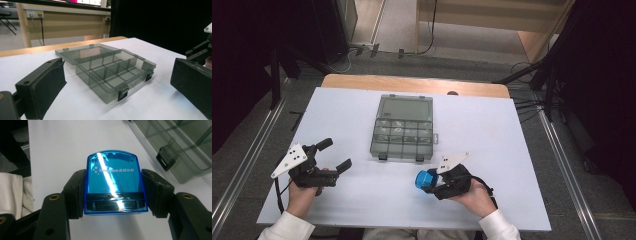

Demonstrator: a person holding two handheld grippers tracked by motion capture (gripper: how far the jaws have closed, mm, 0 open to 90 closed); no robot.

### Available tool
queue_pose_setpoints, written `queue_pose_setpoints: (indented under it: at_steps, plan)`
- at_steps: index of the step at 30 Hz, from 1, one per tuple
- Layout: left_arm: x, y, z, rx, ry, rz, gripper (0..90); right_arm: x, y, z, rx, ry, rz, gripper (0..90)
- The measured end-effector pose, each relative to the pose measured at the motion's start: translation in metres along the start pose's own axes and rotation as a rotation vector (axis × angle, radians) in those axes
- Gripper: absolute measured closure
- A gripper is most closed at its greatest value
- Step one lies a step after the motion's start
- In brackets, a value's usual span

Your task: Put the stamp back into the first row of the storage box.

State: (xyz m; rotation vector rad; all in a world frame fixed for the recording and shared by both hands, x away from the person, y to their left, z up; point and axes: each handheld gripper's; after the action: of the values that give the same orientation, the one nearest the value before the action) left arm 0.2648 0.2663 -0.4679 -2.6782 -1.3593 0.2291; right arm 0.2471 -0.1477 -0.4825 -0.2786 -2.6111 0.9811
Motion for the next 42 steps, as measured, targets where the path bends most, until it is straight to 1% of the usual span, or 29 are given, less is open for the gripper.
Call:
queue_pose_setpoints:
  at_steps: [3, 5, 9, 10, 12, 13, 14, 15, 17, 18, 22, 23, 24, 25, 26, 27, 28, 31, 36, 37, 38, 41, 42]
  plan:
    - [0.001, -0.001, 0.0, -0.003, -0.005, -0.002, 0.0, -0.002, -0.003, -0.004, -0.003, 0.0, -0.007, 42.1]
    - [0.001, -0.001, 0.0, -0.002, -0.005, -0.006, 0.0, -0.006, -0.007, -0.009, -0.01, 0.004, -0.026, 42.1]
    - [0.0, -0.001, 0.0, 0.001, -0.001, -0.006, 0.0, -0.012, -0.011, -0.015, -0.002, -0.006, -0.036, 42.1]
    - [0.0, 0.0, 0.0, 0.002, 0.0, -0.007, 0.0, -0.016, -0.013, -0.019, 0.007, -0.004, -0.046, 42.1]
    - [0.0, 0.0, 0.0, 0.001, -0.001, -0.007, 0.0, -0.018, -0.014, -0.022, 0.014, -0.007, -0.046, 42.1]
    - [0.0, 0.0, 0.0, 0.001, -0.001, -0.007, 0.0, -0.021, -0.017, -0.028, 0.024, -0.007, -0.056, 42.2]
    - [0.001, -0.001, 0.001, 0.003, -0.001, -0.008, 0.0, -0.023, -0.019, -0.032, 0.024, -0.013, -0.059, 42.1]
    - [0.001, -0.001, 0.001, 0.003, -0.001, -0.008, 0.0, -0.023, -0.019, -0.032, 0.024, -0.013, -0.059, 42.1]
    - [0.001, 0.0, 0.001, 0.006, -0.003, -0.009, 0.0, -0.026, -0.022, -0.039, 0.028, -0.011, -0.067, 42.1]
    - [0.001, -0.001, 0.001, 0.006, 0.0, -0.008, 0.0, -0.029, -0.025, -0.045, 0.035, -0.013, -0.066, 42.1]
    - [0.001, -0.001, 0.001, 0.001, -0.008, -0.007, 0.0, -0.036, -0.027, -0.055, 0.043, -0.006, -0.067, 42.2]
    - [0.001, -0.001, 0.001, 0.001, -0.008, -0.007, 0.0, -0.036, -0.027, -0.055, 0.043, -0.006, -0.067, 42.2]
    - [0.001, -0.001, 0.001, 0.002, -0.009, -0.006, 0.0, -0.04, -0.028, -0.06, 0.052, -0.005, -0.063, 42.2]
    - [0.001, -0.001, 0.001, 0.002, -0.009, -0.006, 0.0, -0.04, -0.028, -0.06, 0.052, -0.005, -0.063, 42.2]
    - [0.001, -0.001, 0.001, 0.001, -0.011, -0.006, 0.0, -0.045, -0.03, -0.064, 0.037, -0.003, -0.078, 42.1]
    - [0.001, -0.002, 0.001, 0.001, -0.012, -0.007, 0.0, -0.045, -0.03, -0.064, 0.037, -0.003, -0.078, 42.1]
    - [0.001, -0.002, 0.001, 0.0, -0.012, -0.007, 0.0, -0.048, -0.03, -0.067, 0.035, 0.002, -0.079, 42.2]
    - [0.001, -0.002, 0.001, 0.0, -0.014, -0.008, 0.0, -0.052, -0.031, -0.07, 0.05, 0.006, -0.069, 42.1]
    - [0.002, -0.002, 0.001, -0.001, -0.024, -0.009, 0.0, -0.065, -0.034, -0.081, 0.05, 0.021, -0.053, 42.1]
    - [0.002, -0.002, 0.001, -0.002, -0.025, -0.008, 0.0, -0.065, -0.034, -0.081, 0.05, 0.021, -0.053, 42.1]
    - [0.002, -0.002, 0.001, -0.003, -0.026, -0.008, 0.0, -0.07, -0.034, -0.086, 0.051, 0.03, -0.058, 42.1]
    - [0.002, -0.003, 0.002, -0.003, -0.035, -0.008, 0.0, -0.074, -0.033, -0.09, 0.06, 0.029, -0.059, 42.1]
    - [0.003, -0.003, 0.002, -0.003, -0.037, -0.007, 0.0, -0.079, -0.032, -0.095, 0.071, 0.024, -0.069, 42.1]
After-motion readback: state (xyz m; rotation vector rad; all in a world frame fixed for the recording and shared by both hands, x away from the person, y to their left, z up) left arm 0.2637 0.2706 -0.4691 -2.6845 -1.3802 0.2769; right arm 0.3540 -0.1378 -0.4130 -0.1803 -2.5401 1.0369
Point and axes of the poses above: each handheld gripper's, and its own axes: y roughly forward along the jaws, z roughly out of its underside, x roughly to its left, and after that the axes turned 12 degrees about -z, right-handed
